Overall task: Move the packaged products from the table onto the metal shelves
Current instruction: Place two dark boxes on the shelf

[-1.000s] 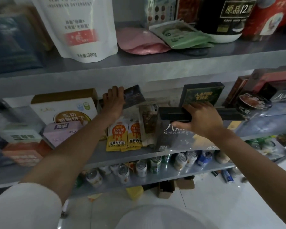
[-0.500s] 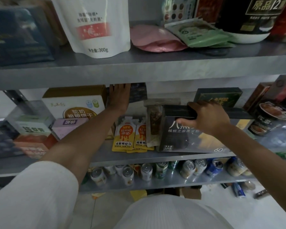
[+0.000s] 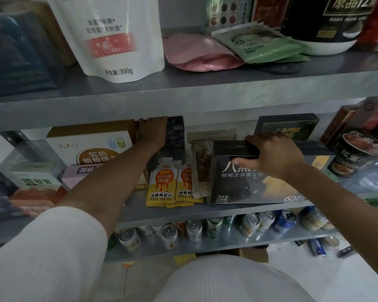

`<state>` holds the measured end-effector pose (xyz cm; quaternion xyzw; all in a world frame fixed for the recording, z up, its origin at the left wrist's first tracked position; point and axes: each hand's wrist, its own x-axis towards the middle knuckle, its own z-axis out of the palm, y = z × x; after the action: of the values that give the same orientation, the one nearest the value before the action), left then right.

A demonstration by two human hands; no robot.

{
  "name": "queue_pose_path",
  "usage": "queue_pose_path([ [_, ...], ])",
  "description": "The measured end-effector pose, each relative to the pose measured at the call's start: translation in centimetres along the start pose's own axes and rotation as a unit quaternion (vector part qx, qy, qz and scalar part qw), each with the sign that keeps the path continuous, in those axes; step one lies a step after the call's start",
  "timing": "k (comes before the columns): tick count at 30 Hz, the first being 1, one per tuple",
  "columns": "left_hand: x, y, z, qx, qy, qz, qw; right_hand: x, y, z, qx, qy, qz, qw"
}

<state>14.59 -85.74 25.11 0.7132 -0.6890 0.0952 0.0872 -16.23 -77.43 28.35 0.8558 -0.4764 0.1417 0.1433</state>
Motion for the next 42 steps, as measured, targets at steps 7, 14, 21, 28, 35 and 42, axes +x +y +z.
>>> queue_pose_path([
  [7,1.1,0.3,1.4,-0.107,0.124,-0.025,0.986,0.4,-0.1,-0.2,0.006,-0.012,0.007,1.0],
  [14,1.2,-0.2,-0.9,-0.129,0.004,0.02,0.991,0.4,-0.1,-0.2,0.0,-0.015,0.006,1.0],
  [21,0.0,0.8,-2.4,0.03,-0.059,0.025,0.997,0.9,-0.2,-0.4,0.006,-0.039,-0.001,0.999],
  [28,-0.1,1.4,0.8,0.04,-0.081,0.009,0.996,2.3,0.6,0.5,0.033,-0.05,-0.007,0.998],
  [35,1.1,1.8,3.5,-0.048,0.032,-0.031,0.998,3.3,1.3,1.3,0.063,-0.05,0.001,0.997],
  [42,2.2,1.7,2.2,-0.056,0.002,-0.008,0.998,4.7,1.5,1.7,0.077,-0.09,0.014,0.993],
])
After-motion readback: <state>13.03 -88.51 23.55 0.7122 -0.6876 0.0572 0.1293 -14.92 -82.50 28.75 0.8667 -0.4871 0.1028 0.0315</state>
